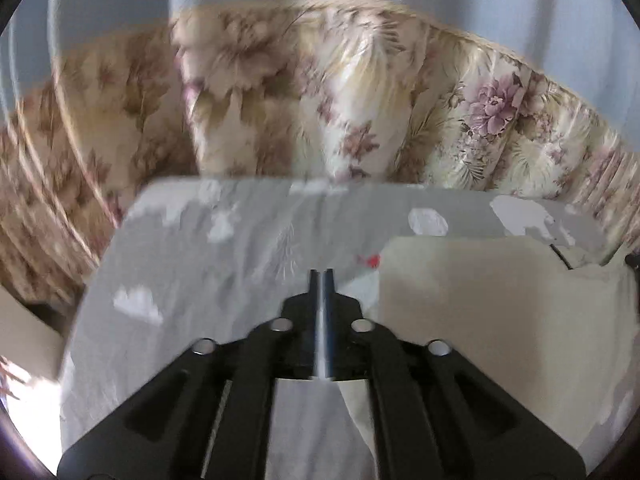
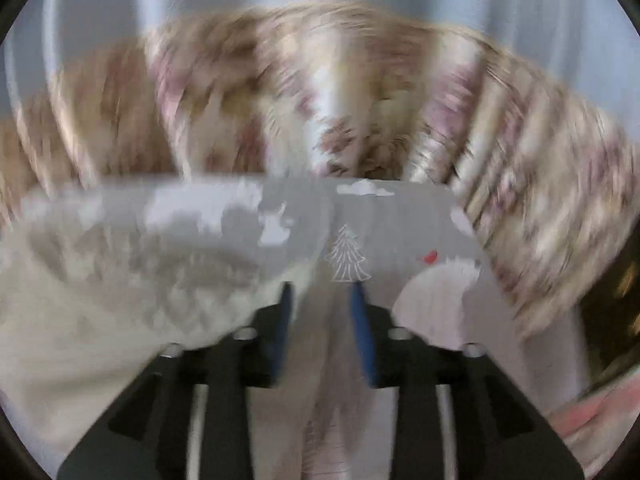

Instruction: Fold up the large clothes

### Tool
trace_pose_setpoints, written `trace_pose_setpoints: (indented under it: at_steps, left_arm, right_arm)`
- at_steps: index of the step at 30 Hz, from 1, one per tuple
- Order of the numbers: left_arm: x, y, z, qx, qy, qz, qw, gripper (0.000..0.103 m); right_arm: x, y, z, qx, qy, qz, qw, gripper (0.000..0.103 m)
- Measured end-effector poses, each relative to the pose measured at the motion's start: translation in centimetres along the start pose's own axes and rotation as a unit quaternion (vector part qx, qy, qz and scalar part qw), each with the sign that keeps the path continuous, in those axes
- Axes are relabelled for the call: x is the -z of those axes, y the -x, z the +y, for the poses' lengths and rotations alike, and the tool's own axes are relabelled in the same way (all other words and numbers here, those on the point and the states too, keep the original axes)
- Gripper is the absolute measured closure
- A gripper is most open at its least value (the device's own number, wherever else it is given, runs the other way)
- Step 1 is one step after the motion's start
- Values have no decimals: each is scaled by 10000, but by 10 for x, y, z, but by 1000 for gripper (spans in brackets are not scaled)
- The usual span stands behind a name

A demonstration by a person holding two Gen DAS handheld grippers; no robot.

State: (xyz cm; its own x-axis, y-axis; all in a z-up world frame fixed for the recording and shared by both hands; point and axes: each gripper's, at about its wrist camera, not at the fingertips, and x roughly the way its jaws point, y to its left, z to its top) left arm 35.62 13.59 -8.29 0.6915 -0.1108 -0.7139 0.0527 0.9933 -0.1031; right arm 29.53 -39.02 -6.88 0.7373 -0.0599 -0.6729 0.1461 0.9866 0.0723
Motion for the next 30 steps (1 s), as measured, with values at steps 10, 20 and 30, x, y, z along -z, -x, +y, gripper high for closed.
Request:
trace_pose_setpoints:
  at_steps: [10, 20, 30]
  left_arm:
    - [10, -10, -48, 457, -454, 214, 9977, 9]
    - [7, -59, -93, 1253, -364, 785, 9883, 98]
    - [23, 47, -50, 1357, 116, -1087, 9847, 95]
  right_arm:
    - [19, -12, -11, -861, -253, 441, 9950, 30]
    - [33, -35, 52, -916, 766, 468, 9917, 100]
    - [7, 45, 84, -205, 1341, -1158, 9840, 101]
